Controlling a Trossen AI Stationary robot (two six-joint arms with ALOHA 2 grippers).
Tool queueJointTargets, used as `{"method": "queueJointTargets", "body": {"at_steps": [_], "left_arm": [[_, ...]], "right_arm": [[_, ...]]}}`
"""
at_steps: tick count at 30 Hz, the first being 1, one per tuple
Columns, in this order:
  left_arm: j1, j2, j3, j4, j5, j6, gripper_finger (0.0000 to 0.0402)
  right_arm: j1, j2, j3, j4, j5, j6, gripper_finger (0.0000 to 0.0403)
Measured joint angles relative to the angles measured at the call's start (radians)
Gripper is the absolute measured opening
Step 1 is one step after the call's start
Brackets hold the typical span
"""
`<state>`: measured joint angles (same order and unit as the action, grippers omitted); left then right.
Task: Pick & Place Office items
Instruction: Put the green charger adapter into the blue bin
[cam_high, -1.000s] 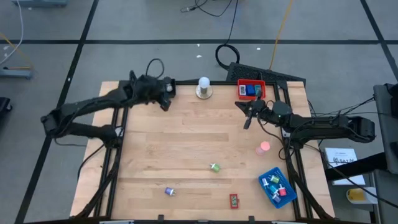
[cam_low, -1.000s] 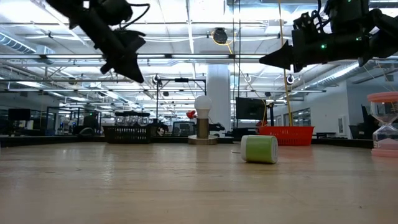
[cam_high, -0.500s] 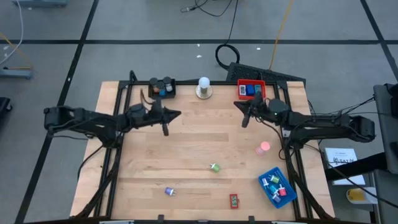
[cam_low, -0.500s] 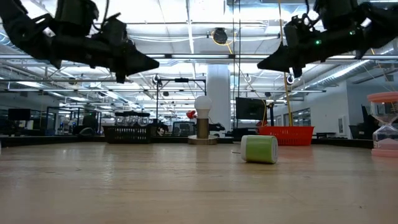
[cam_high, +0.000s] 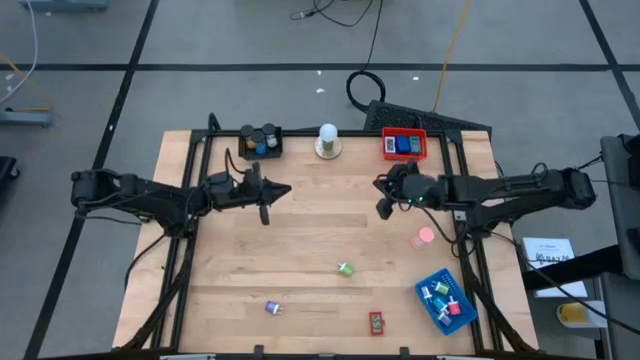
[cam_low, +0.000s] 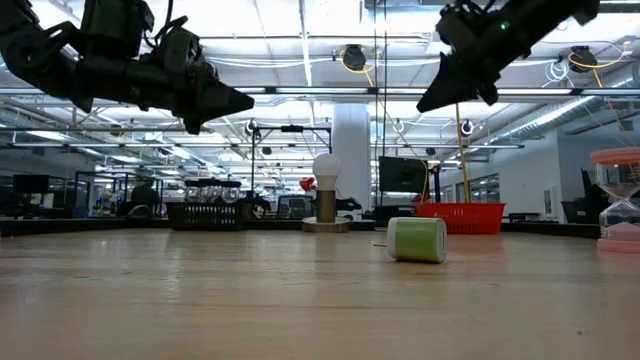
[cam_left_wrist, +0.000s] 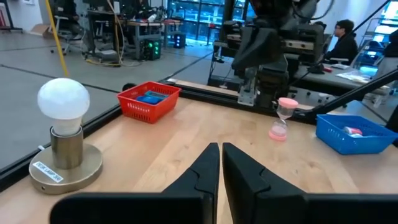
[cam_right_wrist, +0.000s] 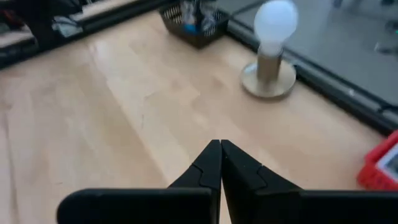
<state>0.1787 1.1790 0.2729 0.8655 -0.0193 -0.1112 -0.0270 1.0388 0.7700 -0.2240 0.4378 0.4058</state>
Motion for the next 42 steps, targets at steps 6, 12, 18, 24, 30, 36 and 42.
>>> {"method": "queueJointTargets", "body": {"at_steps": [6,12,18,24,30,36,42], "left_arm": [[0.0,0.0,0.0,-0.001,0.0,0.0,0.0024],[0.0,0.0,0.0,0.0,0.0,0.0,0.0024],[0.0,0.0,0.0,0.0,0.0,-0.001,0.0024],[0.0,0.0,0.001,0.0,0.0,-0.001,0.0024],[0.0,0.0,0.001,0.0,0.0,-0.001,0.0024],[0.0,0.0,0.001,0.0,0.0,-0.001,0.0024],[0.0,0.0,0.001,0.0,0.0,-0.001,0.0024]], "right_arm": [[0.119,0.157,0.127,-0.196,0.03,0.217,0.0],[0.212,0.345,0.286,-0.443,0.001,0.432,0.0002],[0.257,0.504,0.455,-0.589,-0.071,0.578,0.0031],[0.278,0.594,0.489,-0.525,-0.195,0.681,0.0077],[0.281,0.646,0.489,-0.5,-0.261,0.724,0.0135],[0.284,0.646,0.488,-0.499,-0.268,0.727,0.0182],[0.289,0.643,0.488,-0.498,-0.339,0.707,0.0145]]}}
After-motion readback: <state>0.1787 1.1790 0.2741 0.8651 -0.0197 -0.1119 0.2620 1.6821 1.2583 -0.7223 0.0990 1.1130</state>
